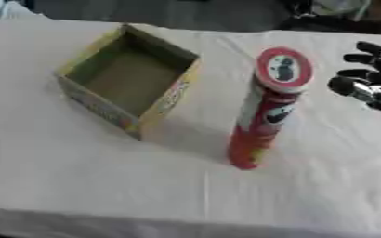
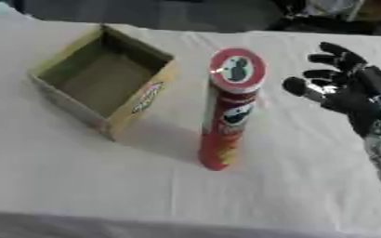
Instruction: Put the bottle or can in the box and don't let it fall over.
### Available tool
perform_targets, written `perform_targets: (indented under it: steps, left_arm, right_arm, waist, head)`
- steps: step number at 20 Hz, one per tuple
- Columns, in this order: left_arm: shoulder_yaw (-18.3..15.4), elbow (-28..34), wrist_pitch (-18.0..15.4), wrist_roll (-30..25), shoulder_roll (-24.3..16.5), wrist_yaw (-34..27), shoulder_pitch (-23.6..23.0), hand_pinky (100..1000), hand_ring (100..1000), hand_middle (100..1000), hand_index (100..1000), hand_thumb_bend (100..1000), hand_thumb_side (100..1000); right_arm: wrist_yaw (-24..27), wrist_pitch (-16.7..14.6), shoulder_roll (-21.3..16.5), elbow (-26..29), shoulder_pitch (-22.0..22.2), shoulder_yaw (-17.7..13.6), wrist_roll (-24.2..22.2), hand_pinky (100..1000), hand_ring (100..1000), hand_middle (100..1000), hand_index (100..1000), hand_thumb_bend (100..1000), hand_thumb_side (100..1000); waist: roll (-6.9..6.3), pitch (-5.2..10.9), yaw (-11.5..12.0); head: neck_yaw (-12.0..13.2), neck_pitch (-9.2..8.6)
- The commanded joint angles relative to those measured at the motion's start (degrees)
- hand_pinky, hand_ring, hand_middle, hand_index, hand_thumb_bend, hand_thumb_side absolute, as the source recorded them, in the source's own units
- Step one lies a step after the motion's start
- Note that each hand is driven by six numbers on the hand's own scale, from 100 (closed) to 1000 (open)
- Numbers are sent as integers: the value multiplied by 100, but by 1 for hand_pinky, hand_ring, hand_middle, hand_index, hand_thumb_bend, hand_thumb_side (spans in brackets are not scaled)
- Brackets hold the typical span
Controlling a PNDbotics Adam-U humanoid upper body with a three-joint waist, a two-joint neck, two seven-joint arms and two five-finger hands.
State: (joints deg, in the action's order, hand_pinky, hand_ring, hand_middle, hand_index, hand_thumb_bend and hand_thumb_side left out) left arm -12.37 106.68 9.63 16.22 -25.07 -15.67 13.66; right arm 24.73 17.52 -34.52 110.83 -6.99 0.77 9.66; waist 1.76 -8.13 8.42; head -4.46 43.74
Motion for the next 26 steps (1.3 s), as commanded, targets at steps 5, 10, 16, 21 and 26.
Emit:
perform_targets:
  steps: [5, 10, 16, 21, 26]
  left_arm:
    - [-62, 108, 5, 11, -103, -14, 44, 703, 1000, 931, 840, 156, 758]
    - [-64, 102, 3, 6, -108, -6, 33, 703, 1000, 931, 840, 156, 759]
    - [-63, 97, 2, -1, -110, -3, 30, 703, 1000, 931, 840, 156, 759]
    - [-62, 96, 1, -5, -110, -1, 31, 702, 1000, 932, 840, 155, 759]
    - [-57, 96, 3, -9, -102, -2, 32, 702, 1000, 931, 839, 155, 760]
  right_arm:
    - [-46, -64, -161, 70, 12, -69, -32, 887, 783, 831, 942, 915, 301]
    - [-122, -209, -217, 204, 68, -41, -246, 891, 791, 842, 951, 942, 325]
    - [-165, -374, -299, 371, 209, 28, -567, 892, 794, 846, 954, 956, 336]
    - [-141, -522, -298, 376, 291, 125, -832, 895, 801, 854, 961, 969, 348]
    - [-198, -590, -269, 376, 306, 222, -1059, 897, 804, 859, 964, 978, 357]
  waist:
    - [-18, 81, -25]
    - [-27, 70, -39]
    - [-28, 68, -51]
    - [-32, 59, -50]
    - [-31, 56, -51]
  head:
    - [11, 32]
    - [13, 29]
    - [3, 20]
    - [-3, 20]
    - [-11, 17]
